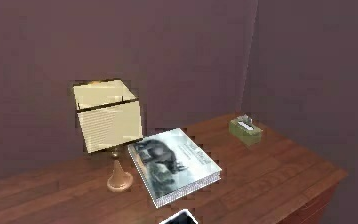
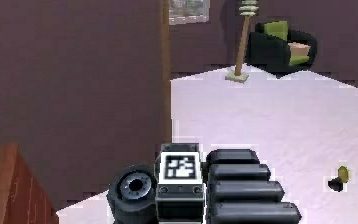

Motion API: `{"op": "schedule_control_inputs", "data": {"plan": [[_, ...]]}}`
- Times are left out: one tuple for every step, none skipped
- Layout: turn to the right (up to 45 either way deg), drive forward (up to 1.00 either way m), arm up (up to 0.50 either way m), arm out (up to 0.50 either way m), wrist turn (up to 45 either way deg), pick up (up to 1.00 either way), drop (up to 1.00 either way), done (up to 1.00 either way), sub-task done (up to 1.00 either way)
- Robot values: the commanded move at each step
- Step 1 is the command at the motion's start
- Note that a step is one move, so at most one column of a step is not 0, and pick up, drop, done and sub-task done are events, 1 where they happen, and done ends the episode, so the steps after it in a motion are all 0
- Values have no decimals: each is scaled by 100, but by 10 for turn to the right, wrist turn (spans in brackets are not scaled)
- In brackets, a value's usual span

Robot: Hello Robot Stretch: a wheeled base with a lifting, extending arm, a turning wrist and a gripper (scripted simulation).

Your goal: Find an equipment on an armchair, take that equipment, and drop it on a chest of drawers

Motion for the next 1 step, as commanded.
{"op": "schedule_control_inputs", "data": {"plan": [[60,0,0,0,0,0,0,0,0]]}}
